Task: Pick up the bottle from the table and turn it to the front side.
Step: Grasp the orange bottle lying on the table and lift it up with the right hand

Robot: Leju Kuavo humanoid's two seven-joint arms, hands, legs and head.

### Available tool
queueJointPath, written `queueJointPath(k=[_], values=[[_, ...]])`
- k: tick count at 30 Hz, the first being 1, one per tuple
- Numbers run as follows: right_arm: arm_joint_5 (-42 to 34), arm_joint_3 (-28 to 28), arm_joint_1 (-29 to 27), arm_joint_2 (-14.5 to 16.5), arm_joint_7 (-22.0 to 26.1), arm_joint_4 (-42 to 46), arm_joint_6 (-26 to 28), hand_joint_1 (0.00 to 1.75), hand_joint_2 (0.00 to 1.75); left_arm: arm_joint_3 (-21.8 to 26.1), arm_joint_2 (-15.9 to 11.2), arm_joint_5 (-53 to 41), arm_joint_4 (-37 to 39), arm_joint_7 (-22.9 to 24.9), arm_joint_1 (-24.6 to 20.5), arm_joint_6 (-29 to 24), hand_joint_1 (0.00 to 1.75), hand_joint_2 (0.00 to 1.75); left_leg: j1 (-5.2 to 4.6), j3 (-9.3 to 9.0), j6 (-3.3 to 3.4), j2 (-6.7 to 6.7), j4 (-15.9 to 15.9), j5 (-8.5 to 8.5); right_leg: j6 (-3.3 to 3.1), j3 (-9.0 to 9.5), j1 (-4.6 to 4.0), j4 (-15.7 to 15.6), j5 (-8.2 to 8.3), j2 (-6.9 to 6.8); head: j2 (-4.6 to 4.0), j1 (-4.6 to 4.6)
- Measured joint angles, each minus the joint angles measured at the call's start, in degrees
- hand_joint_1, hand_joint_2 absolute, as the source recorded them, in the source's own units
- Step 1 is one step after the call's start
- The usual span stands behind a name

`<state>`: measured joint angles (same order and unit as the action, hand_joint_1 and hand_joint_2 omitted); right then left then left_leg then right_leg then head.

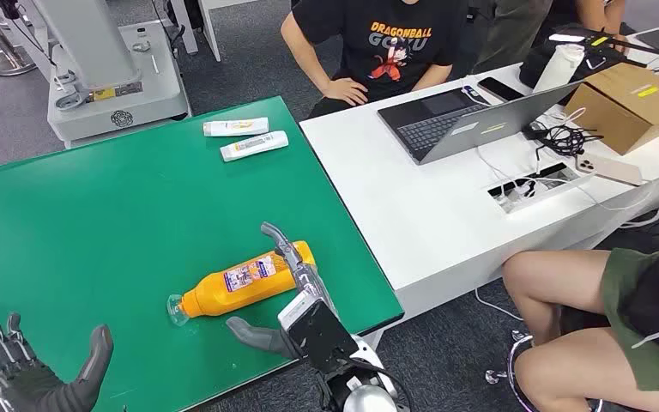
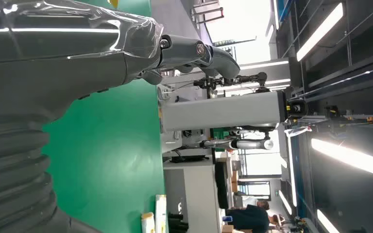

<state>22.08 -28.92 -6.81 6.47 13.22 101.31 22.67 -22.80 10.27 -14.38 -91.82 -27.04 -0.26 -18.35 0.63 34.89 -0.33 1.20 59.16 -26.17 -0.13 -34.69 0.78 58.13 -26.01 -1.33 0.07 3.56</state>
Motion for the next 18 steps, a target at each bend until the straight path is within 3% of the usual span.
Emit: queueJointPath(k=[5, 10, 18], values=[[0.72, 0.07, -0.2, -0.18, 0.01, 0.0, 0.03, 0.0, 1.75, 0.0, -0.02, 0.21, 0.0, -0.13, 0.0, -0.07, 0.0, 1.75, 0.0, 0.0, 0.0, 0.0, 0.0, 0.0, 0.0, 0.0, 0.0, 0.0, 0.0, 0.0, 0.0, 0.0], [7.89, 1.37, 0.22, -1.62, -0.3, 0.7, -1.67, 0.0, 1.75, 0.0, -0.45, 1.58, 0.05, -1.48, 0.0, -1.12, 0.0, 1.75, 0.0, 0.0, 0.0, 0.0, 0.0, 0.0, 0.0, 0.01, 0.0, 0.0, 0.0, 0.0, 0.0, 0.0], [13.9, 6.57, 5.74, -9.43, 0.34, 1.62, -13.18, 0.0, 1.75, -0.05, -0.99, 3.38, 0.72, -2.76, -0.39, -0.07, 0.0, 1.75, -0.02, -0.01, 0.02, -0.01, 0.06, 0.01, 0.07, 0.04, 0.02, -0.04, 0.06, -0.01, 0.0, 0.0]])
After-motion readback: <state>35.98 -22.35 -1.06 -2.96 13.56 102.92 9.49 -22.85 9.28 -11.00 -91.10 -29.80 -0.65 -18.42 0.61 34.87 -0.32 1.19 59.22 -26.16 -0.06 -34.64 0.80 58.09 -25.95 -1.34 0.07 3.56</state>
